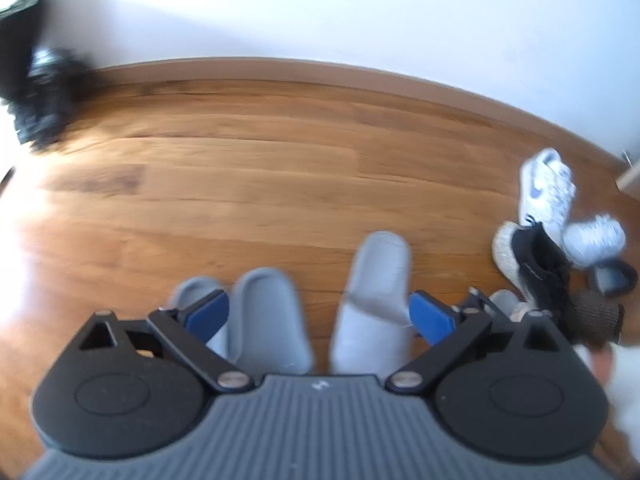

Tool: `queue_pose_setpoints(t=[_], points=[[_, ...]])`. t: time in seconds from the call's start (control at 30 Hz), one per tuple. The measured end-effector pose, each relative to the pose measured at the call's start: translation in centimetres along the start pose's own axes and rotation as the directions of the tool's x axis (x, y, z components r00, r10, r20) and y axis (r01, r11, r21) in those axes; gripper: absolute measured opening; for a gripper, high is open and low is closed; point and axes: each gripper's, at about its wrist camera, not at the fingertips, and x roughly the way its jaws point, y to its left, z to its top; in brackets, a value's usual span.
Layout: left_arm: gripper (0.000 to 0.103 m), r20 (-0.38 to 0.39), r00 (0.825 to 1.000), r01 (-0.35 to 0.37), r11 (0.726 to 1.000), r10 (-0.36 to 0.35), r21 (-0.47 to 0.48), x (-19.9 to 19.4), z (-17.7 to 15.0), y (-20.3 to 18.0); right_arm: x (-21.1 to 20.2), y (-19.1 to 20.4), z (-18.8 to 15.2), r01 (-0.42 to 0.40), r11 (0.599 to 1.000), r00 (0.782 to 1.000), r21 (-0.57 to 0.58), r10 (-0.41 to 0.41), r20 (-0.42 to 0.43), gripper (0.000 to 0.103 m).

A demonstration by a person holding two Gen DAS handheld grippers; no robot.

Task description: Organize scattered shoes

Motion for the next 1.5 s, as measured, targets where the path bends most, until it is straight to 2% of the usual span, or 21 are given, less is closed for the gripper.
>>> queue_pose_setpoints(t=[0.03,0.07,0.13,0.2,0.33,0.4,0.47,0.57,0.7,0.77,0.83,0.9,1.0,1.07,1.1,1.23,1.3,1.33,1.37,1.43,1.5], points=[[0.098,-0.006,1.0,0.005,1.0,-0.005,-0.024,-0.3,-0.6,1.6,1.2,0.9,0.2,0.021,0.997,0.999,-0.077,-0.023,-0.026,0.098],[0.098,-0.013,1.0,0.01,0.999,-0.01,-0.041,-0.2,-1.2,2.2,2.3,1.8,0.4,0.039,0.988,0.998,-0.147,-0.046,-0.049,0.085],[0.098,-0.043,0.999,0.01,0.998,-0.013,-0.066,0.2,-2.2,3.3,2.4,3.5,0.0,0.108,0.954,0.994,-0.278,-0.113,-0.002,0.081],[0.098,-0.087,0.996,-0.024,0.996,0.016,-0.089,1.0,-2.8,4.0,1.3,4.2,0.0,0.045,0.947,0.999,-0.317,-0.042,0.016,0.079],[0.098,-0.131,0.991,-0.014,0.996,0.002,-0.087,2.1,-4.0,4.7,-0.8,6.8,0.0,-0.055,0.926,0.996,-0.372,0.077,0.045,0.08],[0.098,-0.138,0.99,-0.005,0.998,-0.004,-0.062,2.9,-4.0,3.3,-0.7,7.8,0.2,-0.048,0.932,0.996,-0.36,0.07,0.048,0.082],[0.098,-0.133,0.991,-0.002,1.0,-0.002,-0.03,4.2,-3.6,-0.2,-0.4,8.6,0.9,-0.01,0.959,0.998,-0.282,0.026,0.053,0.083],[0.098,-0.123,0.992,0.017,0.999,-0.014,0.027,3.9,-4.6,-2.3,-1.6,8.3,1.1,0.007,0.981,0.994,-0.196,0.015,0.11,0.103],[0.098,-0.097,0.995,0.046,0.99,-0.034,0.131,3.4,-5.9,-4.7,-8.0,5.1,-1.1,-0.111,0.994,0.969,0.015,0.105,0.221,0.102],[0.098,-0.087,0.995,0.056,0.975,-0.038,0.217,3.9,-6.6,-6.5,-10.9,3.4,-3.1,-0.124,0.985,0.962,0.122,0.089,0.26,0.102],[0.098,-0.086,0.996,0.058,0.956,-0.034,0.288,4.9,-7.3,-8.3,-13.3,1.2,-6.3,-0.068,0.957,0.968,0.284,-0.006,0.25,0.102],[0.098,-0.085,0.996,0.07,0.925,-0.041,0.372,6.1,-7.9,-10.7,-14.7,-0.6,-9.7,0.015,0.899,0.974,0.437,-0.113,0.199,0.102],[0.098,-0.09,0.993,0.118,0.836,-0.082,0.536,8.8,-9.0,-15.9,-15.8,-2.5,-13.9,0.078,0.797,0.976,0.598,-0.184,0.118,0.102],[0.098,-0.108,0.984,0.178,0.726,-0.142,0.664,12.0,-9.7,-20.7,-16.9,-3.9,-18.1,0.105,0.694,0.978,0.712,-0.201,0.051,0.102],[0.098,-0.119,0.978,0.203,0.684,-0.169,0.7,13.3,-9.9,-22.4,-17.2,-3.9,-19.0,0.114,0.675,0.978,0.729,-0.207,0.039,0.102],[0.098,-0.171,0.964,0.261,0.632,-0.202,0.729,18.6,-9.8,-27.0,-17.5,-4.0,-21.2,0.125,0.639,0.977,0.759,-0.212,0.018,0.102],[0.097,-0.215,0.959,0.282,0.648,-0.183,0.707,21.5,-9.6,-28.6,-17.6,-3.7,-21.6,0.113,0.661,0.98,0.742,-0.199,0.028,0.102],[0.094,-0.246,0.953,0.301,0.669,-0.179,0.679,23.1,-9.4,-28.9,-17.6,-3.6,-21.7,0.118,0.672,0.98,0.731,-0.198,0.023,0.102],[0.082,-0.294,0.936,0.342,0.702,-0.195,0.625,24.8,-9.3,-28.9,-17.6,-3.5,-21.8,0.124,0.682,0.98,0.72,-0.197,0.019,0.102],[0.077,-0.328,0.913,0.39,0.757,-0.243,0.524,26.2,-8.9,-28.1,-17.2,-3.4,-22.0,0.143,0.693,0.979,0.707,-0.205,0.003,0.102],[0.06,-0.294,0.921,0.375,0.783,-0.254,0.496,26.1,-8.9,-27.6,-16.1,-4.0,-22.7,0.179,0.685,0.976,0.706,-0.216,-0.038,0.101]])
